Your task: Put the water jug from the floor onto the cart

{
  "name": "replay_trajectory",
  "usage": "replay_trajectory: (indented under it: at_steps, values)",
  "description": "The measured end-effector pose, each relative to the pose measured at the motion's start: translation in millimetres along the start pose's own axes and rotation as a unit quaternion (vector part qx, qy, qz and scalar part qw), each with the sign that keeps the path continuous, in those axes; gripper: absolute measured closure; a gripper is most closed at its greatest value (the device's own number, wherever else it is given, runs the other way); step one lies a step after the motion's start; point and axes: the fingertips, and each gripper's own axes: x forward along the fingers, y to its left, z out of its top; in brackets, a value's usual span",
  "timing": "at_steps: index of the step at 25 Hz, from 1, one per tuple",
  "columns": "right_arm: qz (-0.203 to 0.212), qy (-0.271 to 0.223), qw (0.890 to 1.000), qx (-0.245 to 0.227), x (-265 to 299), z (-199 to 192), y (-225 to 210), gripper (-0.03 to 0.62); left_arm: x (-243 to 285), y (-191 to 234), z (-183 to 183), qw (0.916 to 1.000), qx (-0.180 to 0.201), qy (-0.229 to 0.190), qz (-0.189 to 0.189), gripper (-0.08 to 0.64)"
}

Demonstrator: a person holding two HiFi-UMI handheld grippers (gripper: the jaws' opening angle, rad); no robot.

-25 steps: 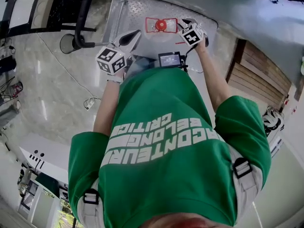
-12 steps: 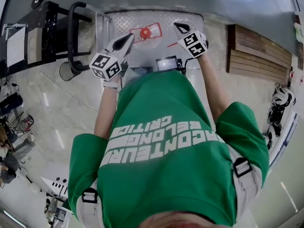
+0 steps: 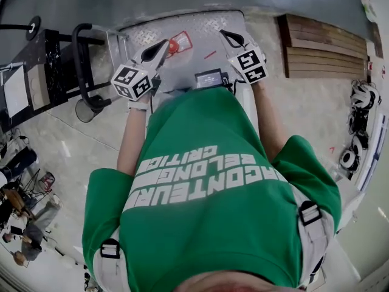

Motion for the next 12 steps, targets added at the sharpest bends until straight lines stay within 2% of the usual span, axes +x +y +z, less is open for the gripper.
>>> replay_trajectory:
  at_steps: [5,12]
  values:
    - [-0.01,0.002,1.0,0.025,-9,-9,-2,0.6,12,-2,-1,0.9998,0.002,0.01,-0.015,0.545]
    - [-0.005,0.013,1.0,0.027,-6,-14,1,0.6,13,4,-5,0.9998,-0.004,0.016,-0.013,0.545]
